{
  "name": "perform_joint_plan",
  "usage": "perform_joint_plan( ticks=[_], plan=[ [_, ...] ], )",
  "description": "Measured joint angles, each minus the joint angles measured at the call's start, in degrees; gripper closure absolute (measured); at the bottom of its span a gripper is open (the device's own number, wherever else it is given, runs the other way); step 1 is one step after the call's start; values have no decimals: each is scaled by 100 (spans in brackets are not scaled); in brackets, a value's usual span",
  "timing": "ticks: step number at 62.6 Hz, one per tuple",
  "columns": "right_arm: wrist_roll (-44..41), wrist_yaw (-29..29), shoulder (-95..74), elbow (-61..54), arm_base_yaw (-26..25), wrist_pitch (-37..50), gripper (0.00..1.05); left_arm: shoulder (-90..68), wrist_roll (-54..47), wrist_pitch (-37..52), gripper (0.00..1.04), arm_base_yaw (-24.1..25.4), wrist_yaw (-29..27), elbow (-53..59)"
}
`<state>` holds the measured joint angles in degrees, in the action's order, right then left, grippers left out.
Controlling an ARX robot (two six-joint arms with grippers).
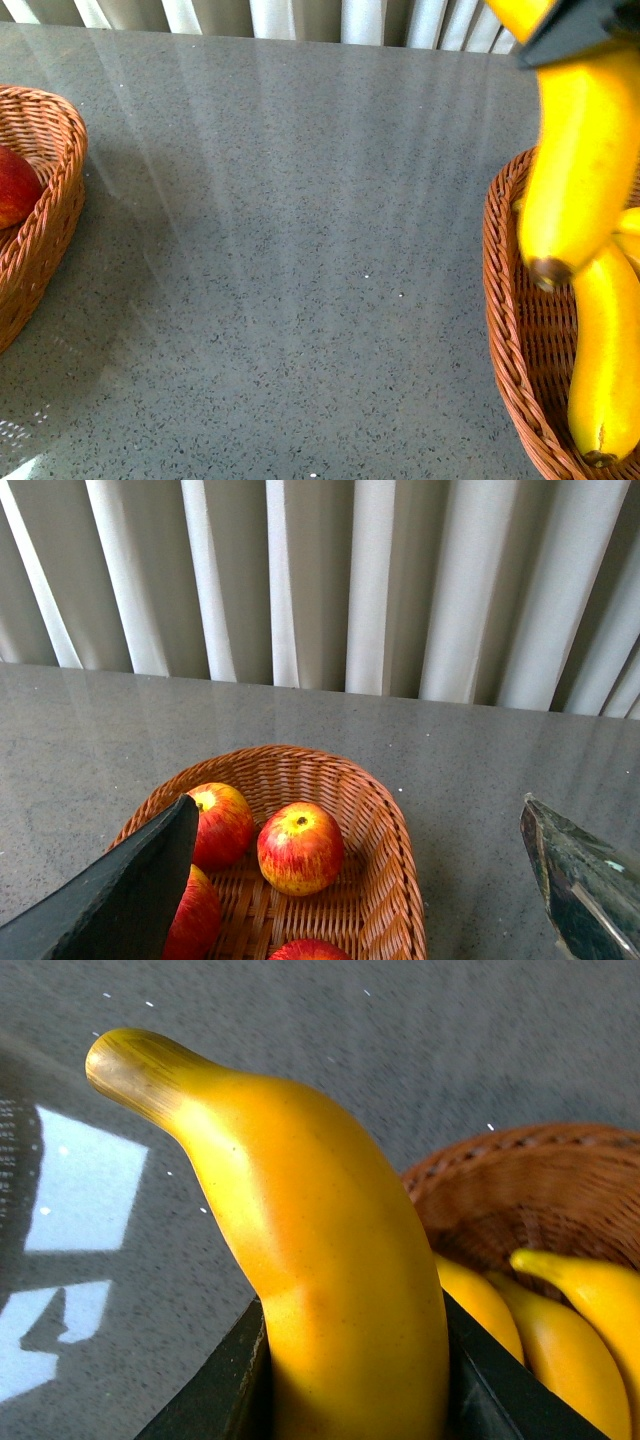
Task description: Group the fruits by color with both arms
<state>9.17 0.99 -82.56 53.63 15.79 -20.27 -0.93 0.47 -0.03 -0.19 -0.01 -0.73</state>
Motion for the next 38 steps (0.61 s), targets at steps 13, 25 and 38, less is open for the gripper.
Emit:
perform_joint_plan(
  ticks=[13, 25, 38],
  plan=[
    [-369, -50, 216, -614, -717, -26, 72, 0, -2, 0, 9, 0, 0, 0],
    [-656, -37, 243, -909, -1255, 7, 72, 0, 0, 0, 9, 0, 0, 0],
    [-710, 9, 94, -1032, -1307, 343, 72, 0, -2, 2, 9, 0, 0, 0]
  ],
)
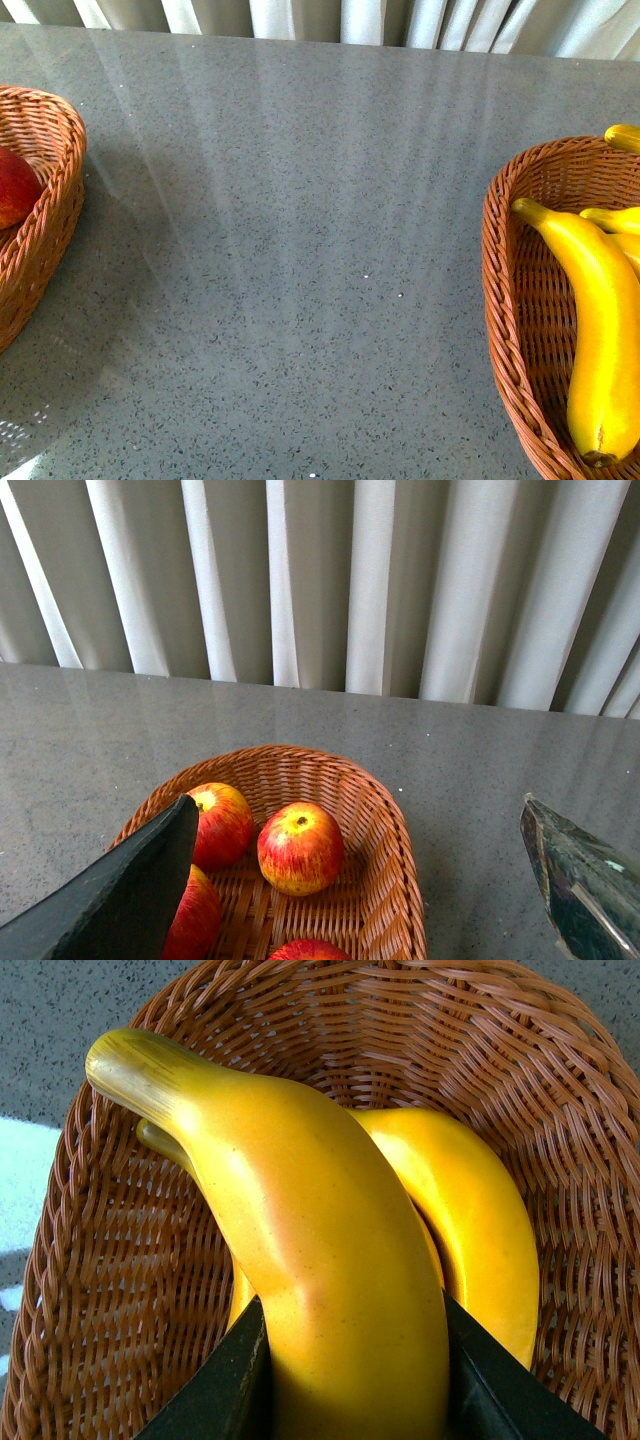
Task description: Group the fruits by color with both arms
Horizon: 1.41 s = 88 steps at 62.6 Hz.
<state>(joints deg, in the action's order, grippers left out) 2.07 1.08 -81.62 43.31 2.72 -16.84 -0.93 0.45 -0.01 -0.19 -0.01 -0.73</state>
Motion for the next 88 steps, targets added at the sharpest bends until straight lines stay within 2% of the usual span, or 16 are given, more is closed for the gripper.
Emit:
perform_joint_plan(
  ticks=[7, 9, 23, 29, 42, 44, 47, 53, 59, 65, 77, 88],
  plan=[
    [-63, -105, -221, -2, -15, 177, 72, 0, 0, -2, 9, 0, 0, 0],
    [-98, -92, -284, -13, -15, 229, 69, 0, 0, -2, 9, 0, 0, 0],
    [-278, 170, -291, -125, -48, 562, 32, 0, 0, -2, 9, 0, 0, 0],
    [-481, 470, 155, -332, -96, 911, 10, 0, 0, -2, 9, 0, 0, 0],
    [-664, 632, 857, -501, -116, 1080, 9, 0, 0, -2, 9, 0, 0, 0],
    [-590, 426, 804, -680, -118, 1587, 12, 0, 0, -2, 9, 0, 2, 0],
    [-470, 68, 769, -1270, -177, 3174, 20, 0, 0, -2, 9, 0, 2, 0],
    [-341, -94, 815, -2347, -247, 5676, 36, 0, 2, -2, 9, 0, -4, 0],
    [-295, -109, 1191, -2782, -260, 6881, 52, 0, 0, -2, 9, 0, 4, 0],
    [-280, -111, 1593, -2992, -269, 6994, 68, 0, 0, -2, 9, 0, 2, 0],
    [-271, -103, 2251, -3528, -269, 6699, 103, 0, 0, -2, 9, 0, 0, 0],
    [-249, -107, 2885, -3797, -269, 6343, 103, 0, 0, -2, 9, 0, 2, 0]
  ],
)
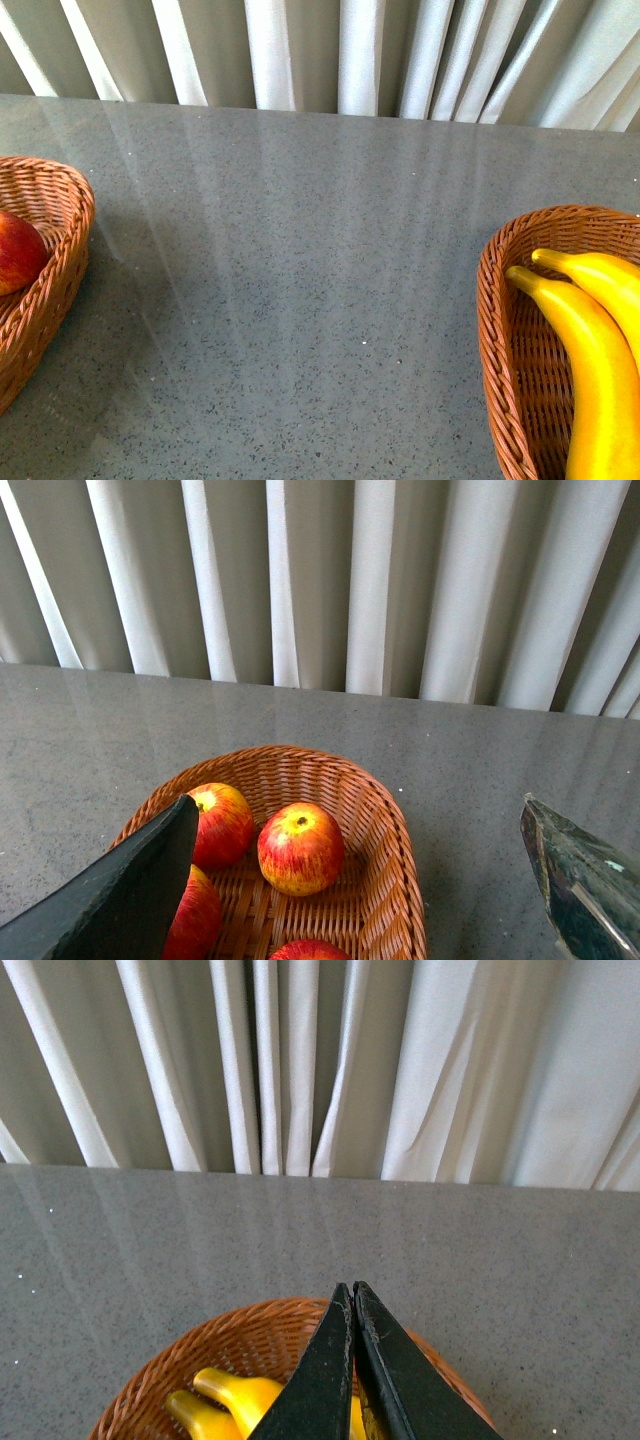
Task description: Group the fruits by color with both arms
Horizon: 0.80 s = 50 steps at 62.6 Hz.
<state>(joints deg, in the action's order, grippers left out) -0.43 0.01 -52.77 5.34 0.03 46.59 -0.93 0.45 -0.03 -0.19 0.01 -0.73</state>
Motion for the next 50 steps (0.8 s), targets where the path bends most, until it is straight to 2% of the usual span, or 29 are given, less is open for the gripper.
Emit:
perform_joint_plan(
  ticks=[7, 36, 37, 50],
  plan=[
    [0, 0, 114, -286, 0, 192, 103, 0, 0, 0, 9, 0, -2, 0],
    [2, 0, 2065, -428, 0, -1508, 103, 0, 0, 0, 9, 0, -2, 0],
    [2, -2, 2511, -431, 0, -1930, 103, 0, 0, 0, 9, 0, 0, 0],
    [2, 0, 3126, -431, 0, -2514, 103, 0, 0, 0, 9, 0, -2, 0]
  ],
)
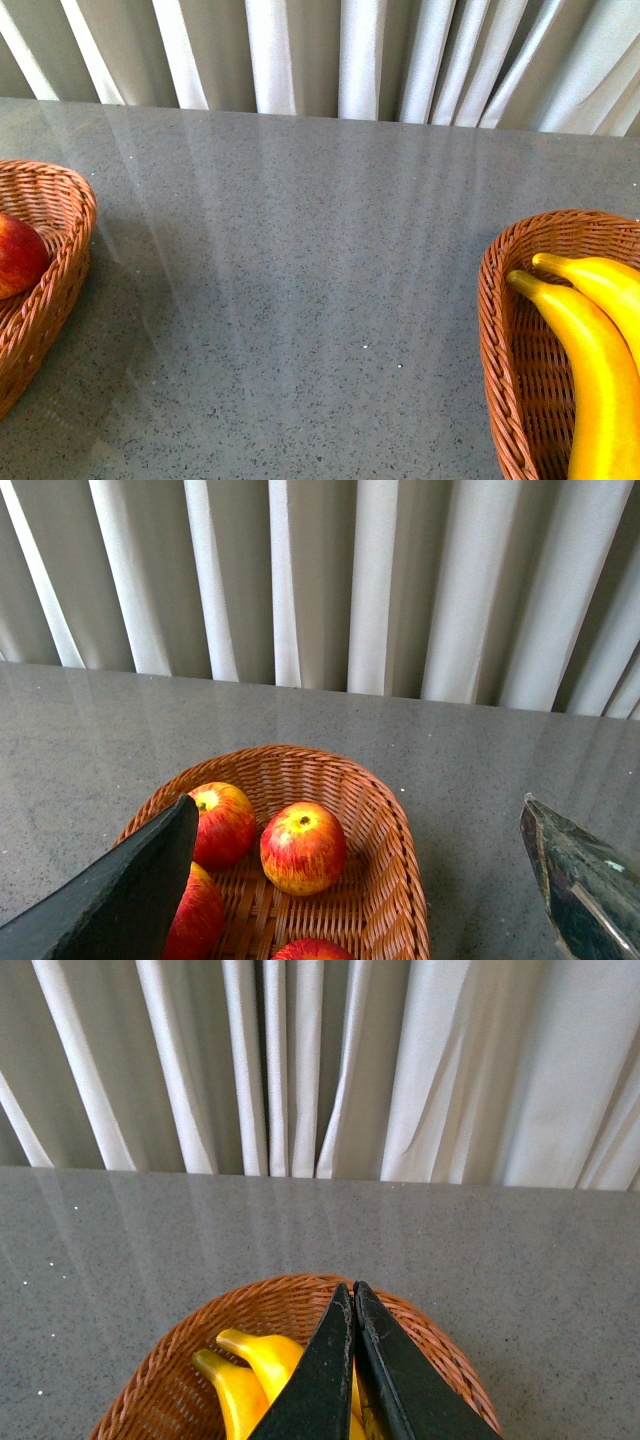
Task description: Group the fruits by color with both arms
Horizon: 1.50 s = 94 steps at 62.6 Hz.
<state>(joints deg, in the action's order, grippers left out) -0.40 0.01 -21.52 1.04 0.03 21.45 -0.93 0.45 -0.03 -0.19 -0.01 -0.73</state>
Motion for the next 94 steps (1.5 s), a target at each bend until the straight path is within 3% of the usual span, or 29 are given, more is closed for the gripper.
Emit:
perform_joint_plan(
  ticks=[37, 44, 67, 94],
  plan=[
    [0, -2, 1137, 0, 0, -1123, 103, 0, 2, 0, 9, 0, 0, 0],
    [2, -4, 1932, 0, 0, -2072, 103, 0, 2, 0, 9, 0, -2, 0],
    [0, -2, 2116, 0, 0, -2133, 102, 0, 0, 0, 9, 0, 0, 0],
    [2, -2, 2116, 0, 0, -2135, 22, 0, 0, 2, 9, 0, 0, 0]
  ],
)
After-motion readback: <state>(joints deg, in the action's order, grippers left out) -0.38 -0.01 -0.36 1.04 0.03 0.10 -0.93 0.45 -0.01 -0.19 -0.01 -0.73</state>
